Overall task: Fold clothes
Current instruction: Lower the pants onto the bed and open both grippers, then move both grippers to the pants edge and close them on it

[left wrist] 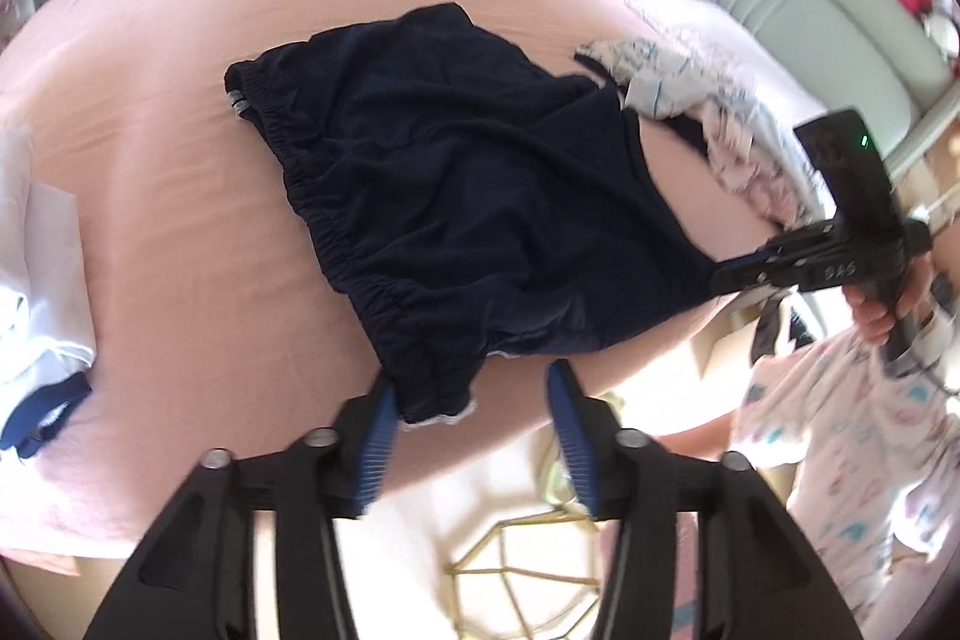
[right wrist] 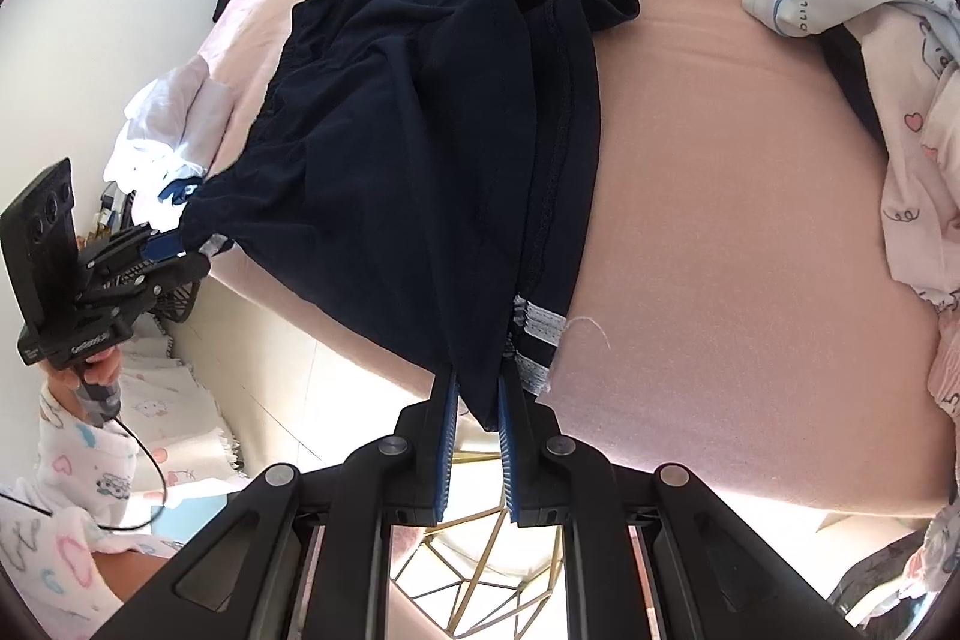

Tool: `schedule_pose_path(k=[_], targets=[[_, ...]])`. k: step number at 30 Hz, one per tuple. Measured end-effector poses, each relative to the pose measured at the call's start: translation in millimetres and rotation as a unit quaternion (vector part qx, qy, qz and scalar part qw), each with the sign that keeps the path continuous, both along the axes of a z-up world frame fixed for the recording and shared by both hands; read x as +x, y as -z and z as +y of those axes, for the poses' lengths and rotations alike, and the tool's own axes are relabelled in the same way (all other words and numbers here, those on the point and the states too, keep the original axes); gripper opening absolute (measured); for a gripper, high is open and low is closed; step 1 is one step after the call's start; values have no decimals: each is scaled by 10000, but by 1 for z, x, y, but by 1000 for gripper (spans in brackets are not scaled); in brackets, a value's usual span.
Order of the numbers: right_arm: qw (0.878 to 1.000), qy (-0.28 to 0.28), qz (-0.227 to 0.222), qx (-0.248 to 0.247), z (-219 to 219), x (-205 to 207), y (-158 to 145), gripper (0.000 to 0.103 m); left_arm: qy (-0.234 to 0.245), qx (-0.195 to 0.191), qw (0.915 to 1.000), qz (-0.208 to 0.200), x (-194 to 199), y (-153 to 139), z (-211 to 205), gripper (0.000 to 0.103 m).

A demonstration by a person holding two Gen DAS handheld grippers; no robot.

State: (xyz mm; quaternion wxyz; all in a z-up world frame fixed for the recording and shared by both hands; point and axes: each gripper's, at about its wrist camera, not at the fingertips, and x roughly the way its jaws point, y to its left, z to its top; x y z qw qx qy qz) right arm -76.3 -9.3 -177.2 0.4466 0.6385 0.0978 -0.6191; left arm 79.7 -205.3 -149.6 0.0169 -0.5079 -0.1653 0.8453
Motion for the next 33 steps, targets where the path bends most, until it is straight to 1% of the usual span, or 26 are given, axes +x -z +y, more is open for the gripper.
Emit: schedule_pose_path(k=[1,3,5,6,7,8,9,12,15,18,21,24,30,33], targets=[[10000,40,15,-19,-2,0,-2,12,-62,126,9999,19,0,-2,-2,65],[9999,127,89,-10,-6,-2,-7,13,-174,203,9996,65,1,-7,-6,72],[9997,192,114,53,-9,-5,-12,28,-241,139,9995,169,3,-12,-8,74],[9996,223,133,74,-10,-5,-15,48,-273,116,9993,225,4,-15,-9,75],[9995,266,182,3,-12,-6,-18,64,-317,93,9991,248,5,-17,-12,78],[9992,307,226,-73,-13,-6,-22,67,-382,71,9989,257,5,-19,-15,80],[9990,331,231,-180,-15,-7,-25,67,-442,83,9986,273,5,-19,-17,81],[9986,319,246,-356,-22,-12,-33,67,-589,164,9975,351,3,-19,-26,82],[9978,328,430,-373,-31,-15,-40,67,-729,165,9965,365,-5,-18,-33,82],[9970,411,465,-462,-41,-23,-44,67,-771,143,9963,339,-15,-17,-40,83],[9962,505,533,-471,-55,-32,-48,67,-825,253,9958,311,-25,-14,-48,83],[9956,471,612,-525,-68,-42,-53,67,-876,245,9955,259,-34,-11,-55,83],[9948,378,448,-836,-97,-65,-61,67,-966,70,9952,118,-51,-9,-67,83],[9920,406,304,-1152,-107,-79,-67,67,-1016,53,9948,60,-62,-7,-75,83]])
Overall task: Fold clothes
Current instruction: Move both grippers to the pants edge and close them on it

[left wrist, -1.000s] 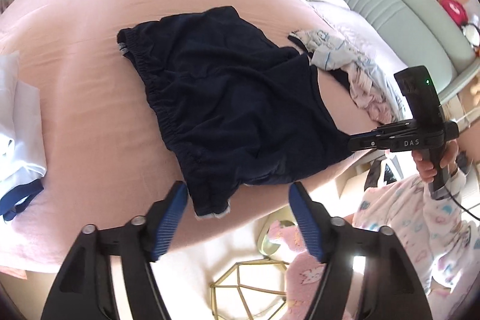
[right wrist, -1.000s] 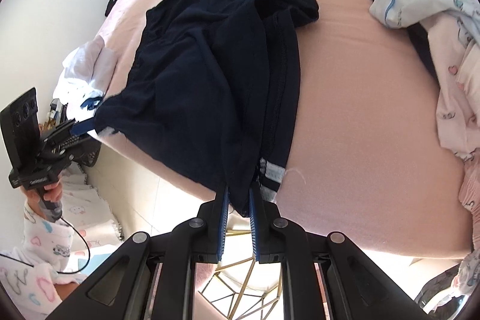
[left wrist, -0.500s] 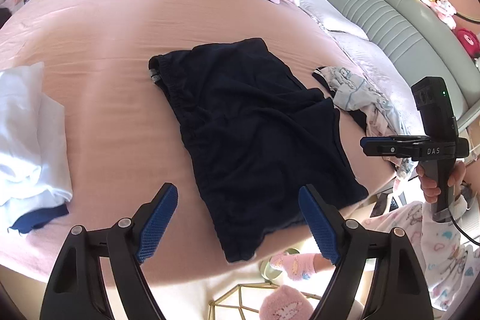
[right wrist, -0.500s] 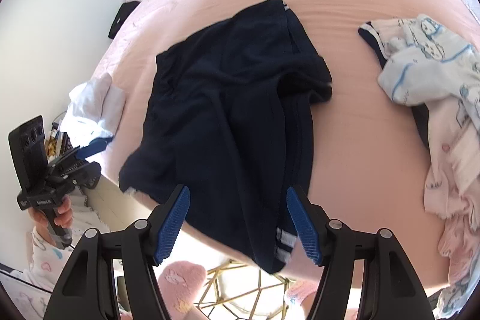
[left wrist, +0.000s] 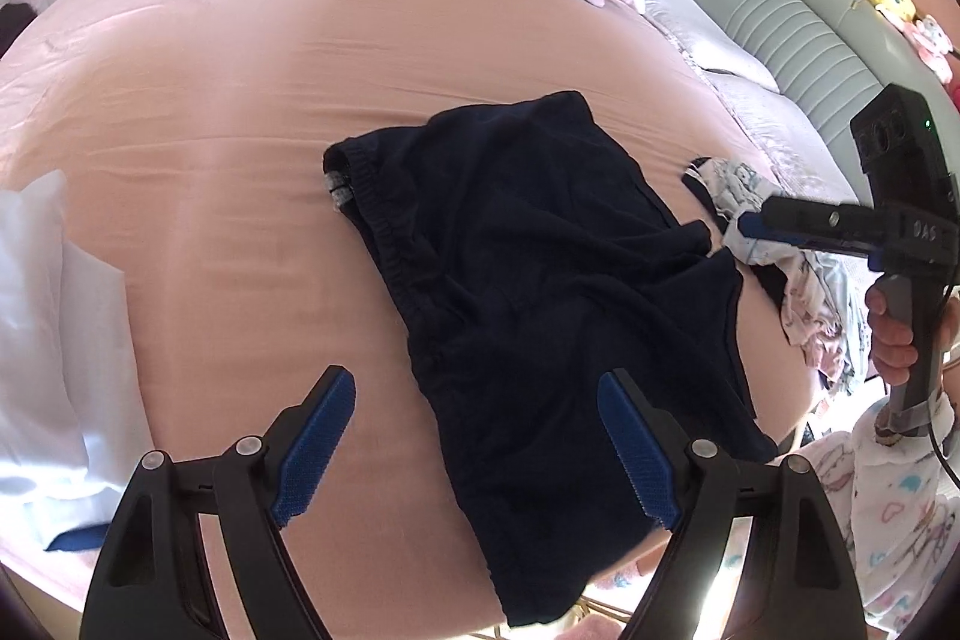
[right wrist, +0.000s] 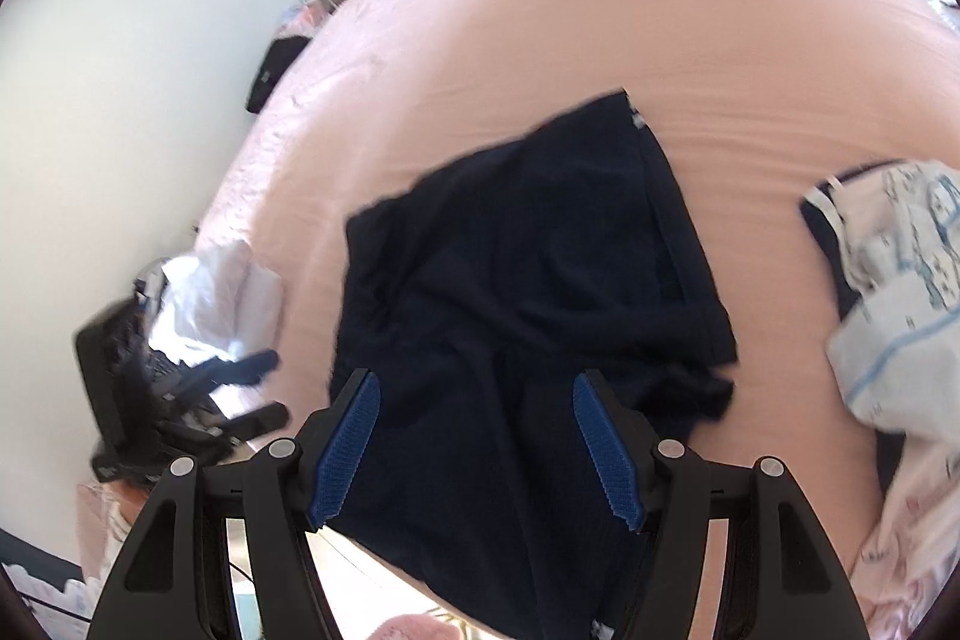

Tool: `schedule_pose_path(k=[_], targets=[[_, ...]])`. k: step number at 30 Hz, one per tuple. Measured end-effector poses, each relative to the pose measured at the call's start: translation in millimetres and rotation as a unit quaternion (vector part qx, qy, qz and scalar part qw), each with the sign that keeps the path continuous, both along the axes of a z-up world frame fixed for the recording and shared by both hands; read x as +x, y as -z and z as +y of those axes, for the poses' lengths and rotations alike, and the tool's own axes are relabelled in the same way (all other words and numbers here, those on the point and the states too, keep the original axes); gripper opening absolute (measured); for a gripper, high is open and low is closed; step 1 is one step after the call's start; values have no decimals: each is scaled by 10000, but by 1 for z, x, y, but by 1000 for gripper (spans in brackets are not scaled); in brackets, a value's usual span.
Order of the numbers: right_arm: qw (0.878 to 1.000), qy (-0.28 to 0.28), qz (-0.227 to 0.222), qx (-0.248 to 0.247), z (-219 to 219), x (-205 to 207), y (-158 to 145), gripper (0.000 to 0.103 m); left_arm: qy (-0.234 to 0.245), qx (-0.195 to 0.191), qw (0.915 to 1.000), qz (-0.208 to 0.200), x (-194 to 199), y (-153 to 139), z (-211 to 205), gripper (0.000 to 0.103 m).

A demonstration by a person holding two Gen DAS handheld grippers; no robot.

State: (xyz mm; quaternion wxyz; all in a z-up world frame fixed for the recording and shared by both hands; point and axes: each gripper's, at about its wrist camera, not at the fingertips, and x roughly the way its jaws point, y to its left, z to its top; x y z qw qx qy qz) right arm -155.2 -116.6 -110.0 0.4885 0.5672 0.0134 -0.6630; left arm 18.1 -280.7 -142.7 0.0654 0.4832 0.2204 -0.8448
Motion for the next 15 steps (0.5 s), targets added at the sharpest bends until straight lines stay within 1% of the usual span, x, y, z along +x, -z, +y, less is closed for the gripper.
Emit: schedule_pose_path(k=[2,4,8,10,12,13,15], targets=[[9998,72,-67,-162,-7,-10,-5,67,-22,-35,10000,-19,-6,0,-5,83],[9998,102,21,-141,-17,-19,-13,67,-52,-89,9999,-44,-13,-1,-11,83],[9984,83,545,146,-46,-40,-28,67,-189,-239,9995,-73,-26,-8,-26,83],[9973,112,722,111,-59,-52,-36,67,-280,-254,9993,-50,-32,-13,-33,83],[9974,217,681,-66,-69,-65,-41,67,-359,-187,9992,14,-37,-17,-41,83],[9979,270,558,-186,-73,-73,-43,67,-394,-191,9990,31,-39,-20,-44,83],[9984,307,397,-273,-83,-86,-46,67,-487,-347,9982,15,-42,-23,-48,83]])
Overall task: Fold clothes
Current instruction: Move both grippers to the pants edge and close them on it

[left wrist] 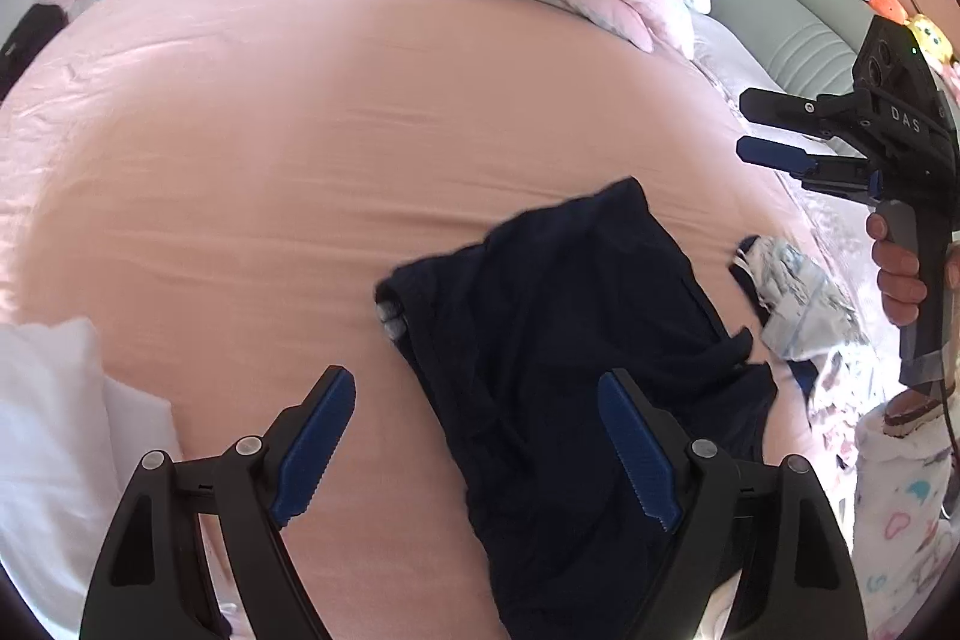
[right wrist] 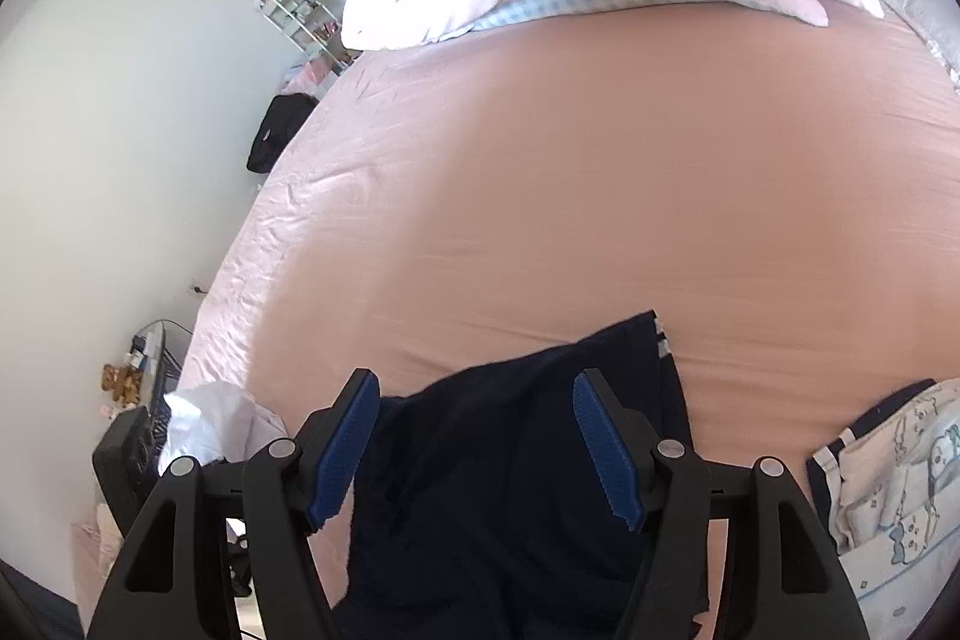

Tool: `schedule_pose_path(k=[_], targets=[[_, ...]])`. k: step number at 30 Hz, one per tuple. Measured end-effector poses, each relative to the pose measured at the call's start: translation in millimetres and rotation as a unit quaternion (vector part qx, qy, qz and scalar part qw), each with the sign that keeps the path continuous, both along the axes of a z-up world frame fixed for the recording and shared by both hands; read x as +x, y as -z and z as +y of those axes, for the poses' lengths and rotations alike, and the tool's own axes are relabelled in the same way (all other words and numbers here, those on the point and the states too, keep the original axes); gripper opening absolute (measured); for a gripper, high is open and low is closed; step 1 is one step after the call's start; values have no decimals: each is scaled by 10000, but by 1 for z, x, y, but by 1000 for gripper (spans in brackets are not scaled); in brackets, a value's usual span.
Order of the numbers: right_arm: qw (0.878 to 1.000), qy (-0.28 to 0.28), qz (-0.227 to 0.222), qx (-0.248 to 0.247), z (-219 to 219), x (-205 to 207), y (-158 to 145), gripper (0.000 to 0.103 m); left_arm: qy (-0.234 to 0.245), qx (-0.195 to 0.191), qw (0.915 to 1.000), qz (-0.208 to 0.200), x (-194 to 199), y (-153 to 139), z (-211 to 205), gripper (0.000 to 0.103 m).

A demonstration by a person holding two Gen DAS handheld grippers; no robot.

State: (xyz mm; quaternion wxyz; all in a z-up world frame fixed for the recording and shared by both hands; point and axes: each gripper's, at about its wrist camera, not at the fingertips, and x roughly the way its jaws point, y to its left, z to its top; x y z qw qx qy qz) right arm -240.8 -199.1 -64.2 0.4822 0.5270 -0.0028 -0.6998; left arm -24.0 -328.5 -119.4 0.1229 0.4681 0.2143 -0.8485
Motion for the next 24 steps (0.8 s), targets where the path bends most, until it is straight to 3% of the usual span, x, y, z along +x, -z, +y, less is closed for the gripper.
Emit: schedule_pose_path(k=[5,10,15,20,24], targets=[[9903,42,873,1077,-29,-5,8,67,-92,-186,9995,-251,-12,4,-7,83],[9921,-31,-120,1245,-33,-22,54,67,-130,-35,9993,-345,-19,16,-9,83],[9847,243,-294,1698,-30,-34,75,67,-266,114,9983,-515,-26,28,-18,83],[9923,257,-580,1066,-31,-41,79,67,-654,511,9948,-592,-29,40,-36,83],[9915,263,-659,1094,-31,-42,91,67,-993,1115,9874,-517,-26,51,-52,83]])
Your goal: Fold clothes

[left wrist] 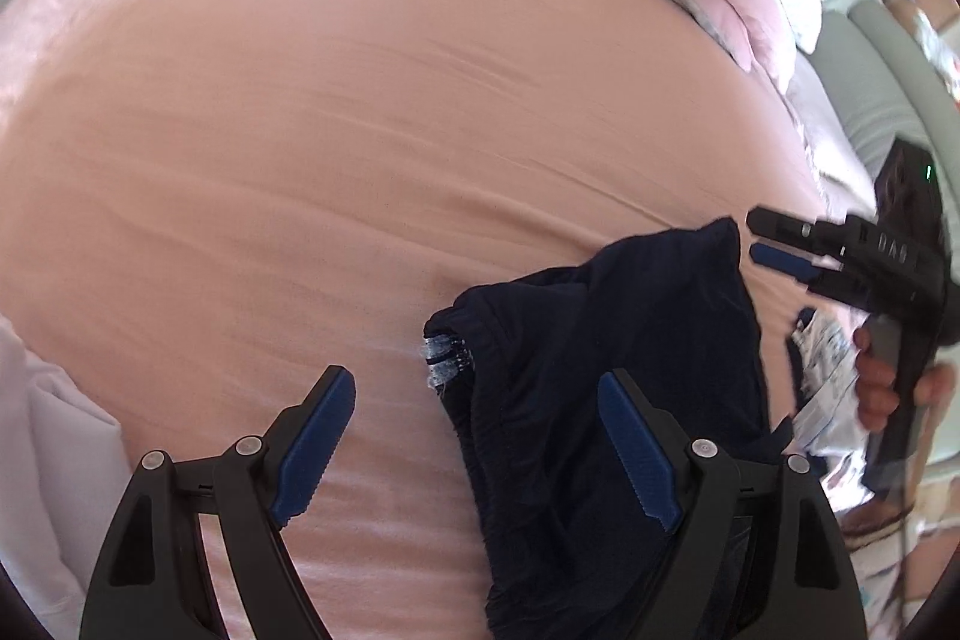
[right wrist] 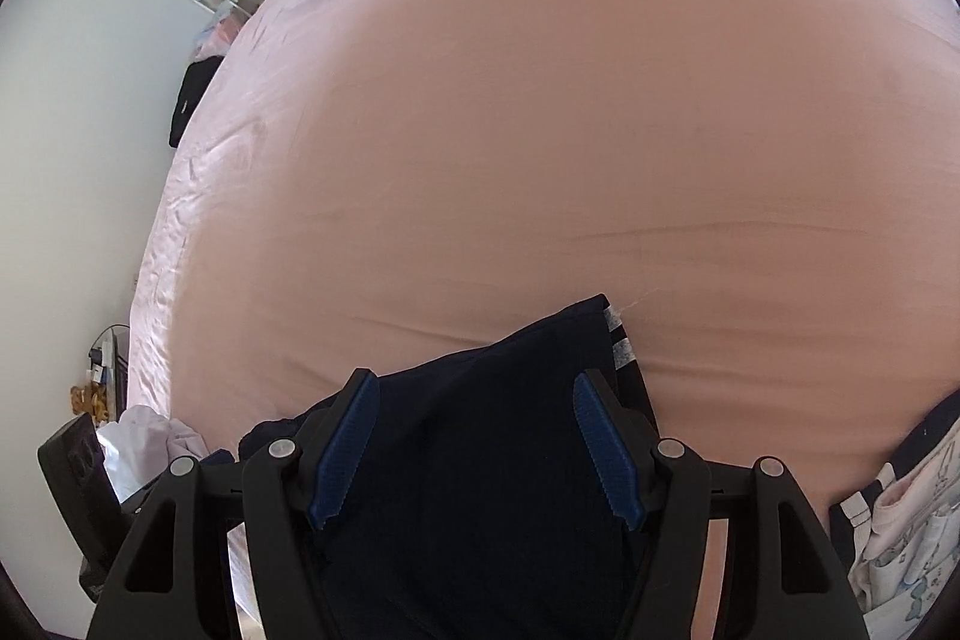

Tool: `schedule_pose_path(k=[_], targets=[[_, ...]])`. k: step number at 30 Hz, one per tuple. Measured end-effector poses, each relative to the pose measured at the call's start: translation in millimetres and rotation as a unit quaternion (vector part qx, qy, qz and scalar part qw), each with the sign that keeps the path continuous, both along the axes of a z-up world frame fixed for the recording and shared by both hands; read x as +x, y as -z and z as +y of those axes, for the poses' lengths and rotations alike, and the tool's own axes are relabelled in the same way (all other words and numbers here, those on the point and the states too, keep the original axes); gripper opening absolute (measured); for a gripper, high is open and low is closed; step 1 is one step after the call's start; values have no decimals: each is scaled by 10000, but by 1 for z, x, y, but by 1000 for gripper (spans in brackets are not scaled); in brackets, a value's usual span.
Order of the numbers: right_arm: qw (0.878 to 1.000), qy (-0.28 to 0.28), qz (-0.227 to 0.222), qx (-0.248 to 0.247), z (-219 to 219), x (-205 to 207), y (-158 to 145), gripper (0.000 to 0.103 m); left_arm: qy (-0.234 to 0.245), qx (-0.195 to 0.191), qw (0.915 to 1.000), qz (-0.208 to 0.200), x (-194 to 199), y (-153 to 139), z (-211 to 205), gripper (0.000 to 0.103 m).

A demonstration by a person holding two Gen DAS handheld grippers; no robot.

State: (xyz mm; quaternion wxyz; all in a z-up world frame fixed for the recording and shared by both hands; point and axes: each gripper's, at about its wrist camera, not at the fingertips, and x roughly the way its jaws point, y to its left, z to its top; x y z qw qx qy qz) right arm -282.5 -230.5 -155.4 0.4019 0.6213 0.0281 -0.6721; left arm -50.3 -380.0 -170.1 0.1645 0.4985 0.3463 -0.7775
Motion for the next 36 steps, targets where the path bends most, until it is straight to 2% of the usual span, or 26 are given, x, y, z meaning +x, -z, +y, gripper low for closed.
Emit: schedule_pose_path(k=[4,9,11,12,14,16,18,20,22,24,26,29,33,34,35,36], targets=[[9995,263,-141,46,12,-10,10,67,-475,472,9974,255,6,9,-9,83],[9977,616,-288,-42,30,-20,18,67,-669,1034,9914,436,-2,19,-16,82],[9963,759,-377,-154,36,-23,24,67,-695,1132,9897,530,-4,20,-16,77],[9953,820,-445,-256,37,-24,27,67,-720,1139,9894,540,-4,20,-15,70],[9929,913,-621,-443,38,-25,34,67,-820,1084,9897,451,-5,20,-15,65],[9908,978,-738,-580,38,-25,39,66,-862,1151,9886,436,-5,22,-18,55],[9896,1055,-692,-694,39,-25,39,62,-960,1283,9862,427,-1,26,-22,50],[9881,1001,-790,-854,40,-24,38,52,-1022,1501,9818,558,2,28,-24,49],[9863,943,-943,-974,41,-26,40,49,-1081,1725,9770,644,5,30,-26,49],[9853,1061,-1042,-844,42,-25,48,48,-1131,1882,9735,643,7,33,-27,49],[9830,1133,-1167,-847,38,-25,56,40,-1170,1880,9733,603,6,33,-26,49],[9808,1226,-1224,-892,34,-22,62,34,-1196,1816,9743,587,5,32,-24,49],[9798,1290,-1208,-942,37,-18,64,32,-1204,1749,9756,557,0,30,-21,49],[9793,1313,-1208,-959,38,-18,65,29,-1197,1705,9763,583,1,29,-20,47],[9785,1376,-1213,-945,42,-17,67,23,-1188,1659,9770,611,2,28,-19,44],[9777,1439,-1217,-924,45,-16,68,19,-1203,1571,9785,580,3,28,-18,32]])
